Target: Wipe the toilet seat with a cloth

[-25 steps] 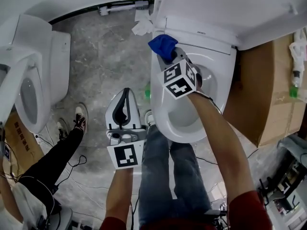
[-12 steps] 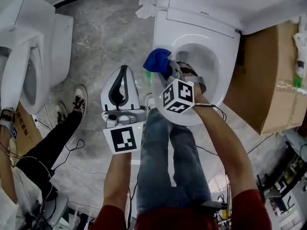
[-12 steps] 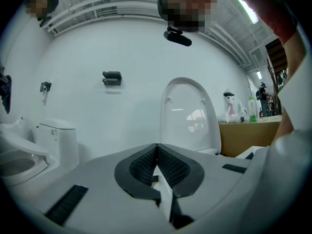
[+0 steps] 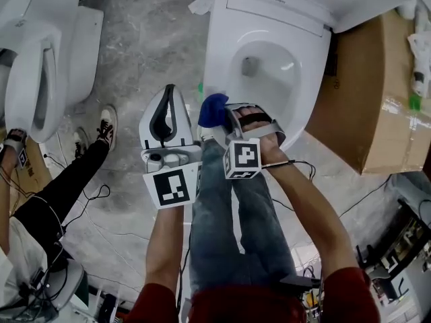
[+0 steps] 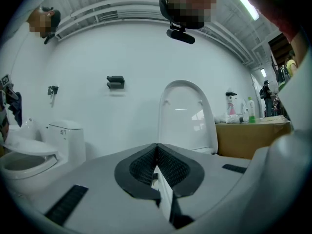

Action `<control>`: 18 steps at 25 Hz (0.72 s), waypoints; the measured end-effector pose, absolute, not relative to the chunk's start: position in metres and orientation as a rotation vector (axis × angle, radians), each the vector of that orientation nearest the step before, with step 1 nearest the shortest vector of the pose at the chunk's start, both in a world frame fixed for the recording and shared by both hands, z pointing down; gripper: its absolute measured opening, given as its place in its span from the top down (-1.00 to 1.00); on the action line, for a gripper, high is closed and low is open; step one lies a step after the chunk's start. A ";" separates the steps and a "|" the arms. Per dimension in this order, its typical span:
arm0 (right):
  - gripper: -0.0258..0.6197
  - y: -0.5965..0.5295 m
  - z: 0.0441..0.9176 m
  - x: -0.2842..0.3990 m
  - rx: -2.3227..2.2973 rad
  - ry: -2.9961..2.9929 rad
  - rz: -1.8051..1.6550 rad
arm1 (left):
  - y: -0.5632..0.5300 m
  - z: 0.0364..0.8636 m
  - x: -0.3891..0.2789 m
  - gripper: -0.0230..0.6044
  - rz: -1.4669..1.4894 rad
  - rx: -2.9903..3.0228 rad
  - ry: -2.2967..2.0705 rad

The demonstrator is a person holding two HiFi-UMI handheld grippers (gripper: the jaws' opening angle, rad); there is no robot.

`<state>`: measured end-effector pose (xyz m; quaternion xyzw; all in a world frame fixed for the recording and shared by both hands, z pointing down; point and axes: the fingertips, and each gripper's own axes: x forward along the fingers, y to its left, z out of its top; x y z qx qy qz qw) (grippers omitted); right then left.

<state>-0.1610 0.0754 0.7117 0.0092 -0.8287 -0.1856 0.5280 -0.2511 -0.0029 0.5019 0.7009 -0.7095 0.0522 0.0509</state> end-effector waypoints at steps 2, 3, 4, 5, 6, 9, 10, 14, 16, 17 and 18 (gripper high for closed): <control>0.74 0.098 0.713 -0.151 -0.028 -1.953 -0.479 | 0.004 0.500 -0.245 0.88 0.154 2.131 -2.167; 0.74 0.109 0.713 -0.145 -0.051 -1.942 -0.490 | 0.008 0.500 -0.242 0.88 0.153 2.132 -2.170; 0.74 0.120 0.712 -0.140 -0.073 -1.930 -0.507 | 0.011 0.499 -0.238 0.88 0.155 2.132 -2.171; 0.74 0.130 0.711 -0.134 -0.094 -1.920 -0.529 | 0.014 0.498 -0.236 0.88 0.157 2.133 -2.172; 0.74 0.140 0.710 -0.130 -0.113 -1.911 -0.548 | 0.017 0.496 -0.233 0.88 0.158 2.136 -2.174; 0.74 0.166 0.705 -0.119 -0.123 -1.915 -0.584 | 0.024 0.491 -0.224 0.88 0.158 2.152 -2.177; 0.74 0.173 0.703 -0.117 -0.117 -1.919 -0.595 | 0.026 0.489 -0.221 0.88 0.156 2.161 -2.177; 0.74 0.198 0.704 -0.102 -0.136 -1.889 -0.618 | 0.034 0.487 -0.209 0.88 0.179 2.195 -2.161; 0.74 0.200 0.706 -0.097 -0.138 -1.878 -0.615 | 0.036 0.491 -0.203 0.88 0.209 2.217 -2.145; 0.74 0.199 0.706 -0.097 -0.121 -1.888 -0.615 | 0.037 0.492 -0.199 0.88 0.221 2.224 -2.136; 0.74 0.199 0.705 -0.096 -0.098 -1.905 -0.611 | 0.039 0.493 -0.194 0.88 0.225 2.229 -2.130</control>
